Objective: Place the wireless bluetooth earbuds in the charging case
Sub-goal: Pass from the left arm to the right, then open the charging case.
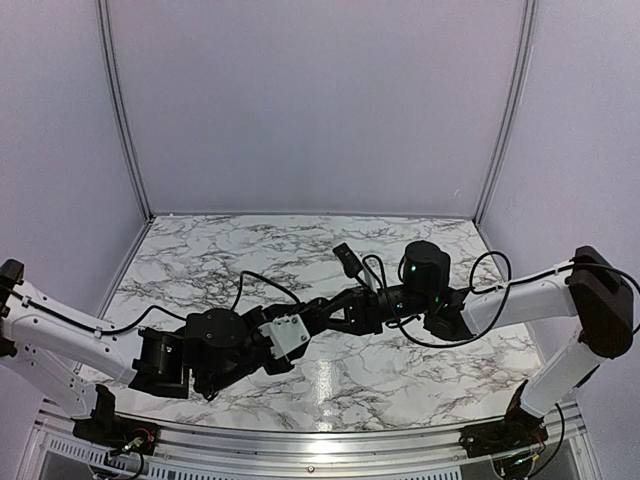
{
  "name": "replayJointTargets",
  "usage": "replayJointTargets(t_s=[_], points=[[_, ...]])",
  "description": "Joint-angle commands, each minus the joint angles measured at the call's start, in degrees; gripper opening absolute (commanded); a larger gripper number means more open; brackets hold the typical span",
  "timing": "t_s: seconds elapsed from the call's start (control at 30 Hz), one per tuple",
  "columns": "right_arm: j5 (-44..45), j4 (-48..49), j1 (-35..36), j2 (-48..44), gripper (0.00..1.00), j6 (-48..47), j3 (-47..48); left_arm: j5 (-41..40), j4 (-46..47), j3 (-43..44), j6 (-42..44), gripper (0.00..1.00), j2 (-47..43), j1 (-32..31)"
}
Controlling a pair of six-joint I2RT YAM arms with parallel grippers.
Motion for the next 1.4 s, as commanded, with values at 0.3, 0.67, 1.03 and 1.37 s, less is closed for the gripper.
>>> replayJointTargets(t_s=[0.3,0.67,1.03,1.37], points=[[0.67,0.57,0.44,0.17,0.26,-0.01,2.10,-0.25,2.08,0.22,0.24,0.26,-0.40,-0.61],[0.46,-2.24,0.44,-0.41,0.06,-4.19,2.52,4.82,1.33,-3.19,-7.50,0.77,-6.71,-0.61],[1.14,-17.06,0.40,-3.42,0.00,-19.56,5.66,19.55,-6.52,-5.77,-23.40,0.82,-18.00,3.66],[-1.10,-21.56,0.73,-6.64,0.00,-26.21,5.57,38.92,-10.43,-2.52,-34.40,0.62,-18.32,11.87]])
